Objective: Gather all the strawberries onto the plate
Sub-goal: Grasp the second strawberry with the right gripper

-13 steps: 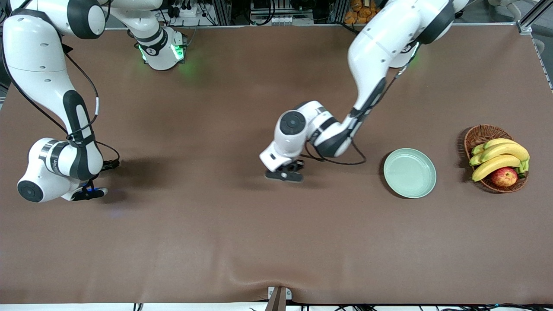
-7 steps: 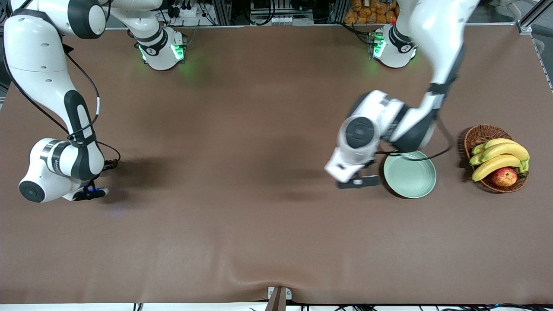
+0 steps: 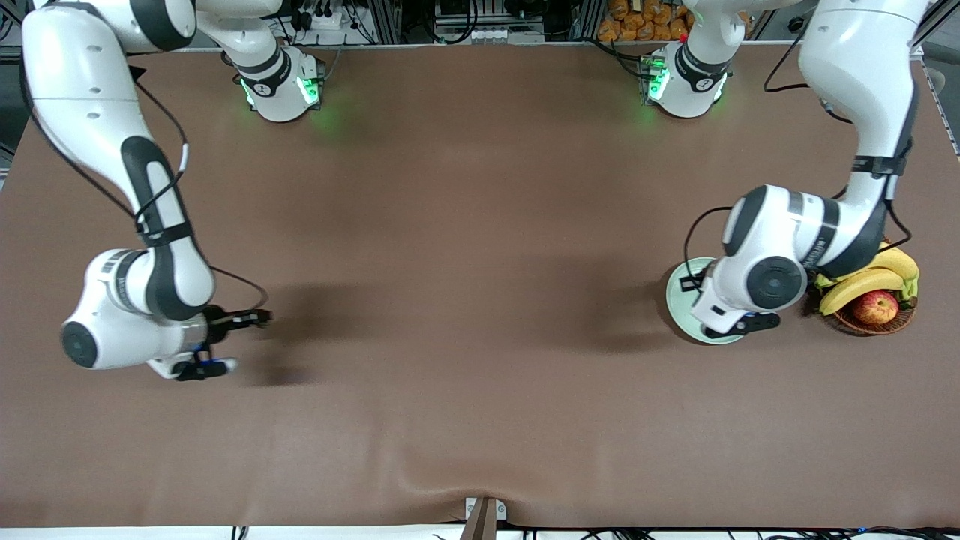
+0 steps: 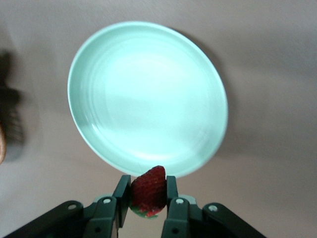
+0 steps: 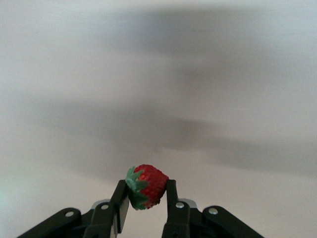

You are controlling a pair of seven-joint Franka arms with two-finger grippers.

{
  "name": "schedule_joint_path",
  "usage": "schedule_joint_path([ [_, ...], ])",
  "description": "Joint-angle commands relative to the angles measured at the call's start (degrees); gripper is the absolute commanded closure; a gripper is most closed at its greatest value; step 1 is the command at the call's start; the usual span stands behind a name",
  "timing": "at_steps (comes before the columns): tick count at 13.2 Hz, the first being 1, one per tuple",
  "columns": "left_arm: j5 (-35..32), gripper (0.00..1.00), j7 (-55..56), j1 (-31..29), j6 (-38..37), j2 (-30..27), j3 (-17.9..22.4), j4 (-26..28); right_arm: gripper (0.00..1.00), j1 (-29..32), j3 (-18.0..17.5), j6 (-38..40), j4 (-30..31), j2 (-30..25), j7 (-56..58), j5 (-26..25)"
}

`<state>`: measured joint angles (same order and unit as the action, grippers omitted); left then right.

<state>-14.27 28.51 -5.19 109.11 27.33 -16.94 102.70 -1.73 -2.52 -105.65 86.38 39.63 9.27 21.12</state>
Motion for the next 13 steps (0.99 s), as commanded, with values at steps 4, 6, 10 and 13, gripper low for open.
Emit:
schedule_joint_path([
  [4, -2.8, 0.32, -2.1, -4.6, 13.0, 4.0, -0.3, 1.9, 1.00, -16.6, -1.0, -8.2, -0.8, 0.3, -5.7, 19.4],
  [6, -2.0, 0.00, -1.8, -4.7, 12.9, 3.1, -0.5, 1.5, 1.00, -22.9, -1.0, -15.7, -0.6, 1.4, -12.7, 21.4],
  [10, 1.2, 0.00, -0.4, -4.2, 11.7, -0.3, -4.6, 1.2, 1.00, -32.3, -1.0, -24.6, -0.6, 5.8, -17.3, 21.6],
  [13, 4.1, 0.00, 8.2, -3.6, 9.7, -0.3, -10.3, 0.0, 0.86, -35.4, -1.0, -30.5, -0.6, 8.1, -17.2, 22.3],
])
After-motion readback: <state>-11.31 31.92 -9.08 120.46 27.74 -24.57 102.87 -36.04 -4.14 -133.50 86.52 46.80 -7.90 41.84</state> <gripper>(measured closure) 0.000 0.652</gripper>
